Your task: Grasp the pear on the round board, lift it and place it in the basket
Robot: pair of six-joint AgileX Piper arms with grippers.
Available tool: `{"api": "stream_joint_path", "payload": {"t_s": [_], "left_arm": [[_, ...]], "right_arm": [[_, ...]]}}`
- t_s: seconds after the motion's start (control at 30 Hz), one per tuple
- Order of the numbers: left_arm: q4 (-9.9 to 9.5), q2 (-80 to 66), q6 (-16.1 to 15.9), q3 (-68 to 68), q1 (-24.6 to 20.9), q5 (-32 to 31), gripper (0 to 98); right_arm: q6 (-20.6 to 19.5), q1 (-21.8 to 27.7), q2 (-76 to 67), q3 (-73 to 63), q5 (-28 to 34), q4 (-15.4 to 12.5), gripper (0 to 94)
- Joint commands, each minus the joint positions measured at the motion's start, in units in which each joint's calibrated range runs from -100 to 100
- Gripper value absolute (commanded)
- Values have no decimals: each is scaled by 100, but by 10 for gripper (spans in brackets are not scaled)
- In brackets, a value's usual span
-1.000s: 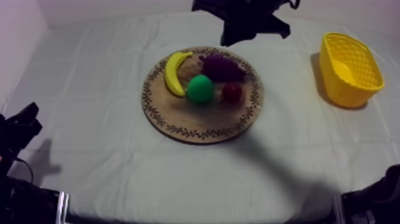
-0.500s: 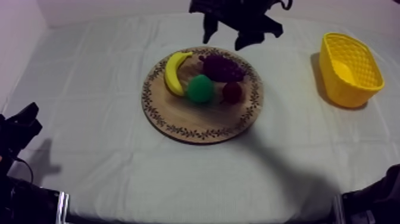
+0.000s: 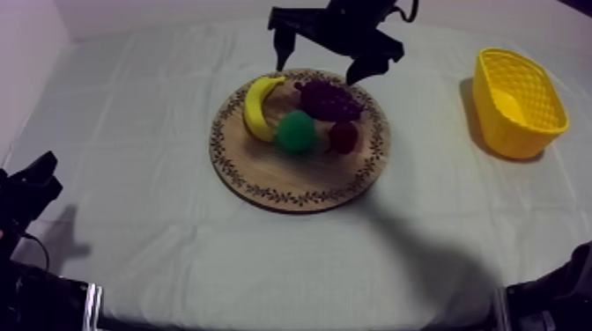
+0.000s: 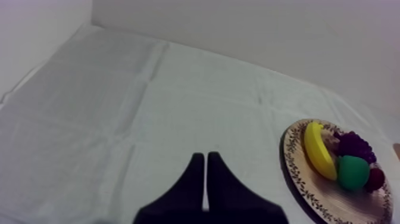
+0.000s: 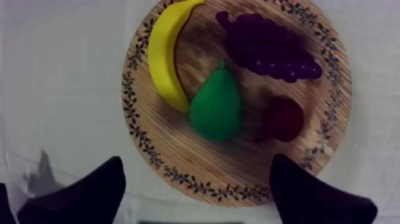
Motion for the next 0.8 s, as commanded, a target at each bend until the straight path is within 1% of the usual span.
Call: {"api": "stream_joint_path", "payload": {"t_s": [0.0,0.33,0.53,0.77], "left_arm": [[2,0,1,3,-1,-1,1],[2,0,1,3,-1,-1,1],[2,0,1,3,-1,-1,1],[2,0,1,3,-1,-1,1]], "right_arm": [[8,-5,132,-3,-48,3,768],[102,60,1141,-214,-246,-96,759],[192,139,1771,-575,-180,-207,757],[236,95,2278,-903,-146,-230,735]]}}
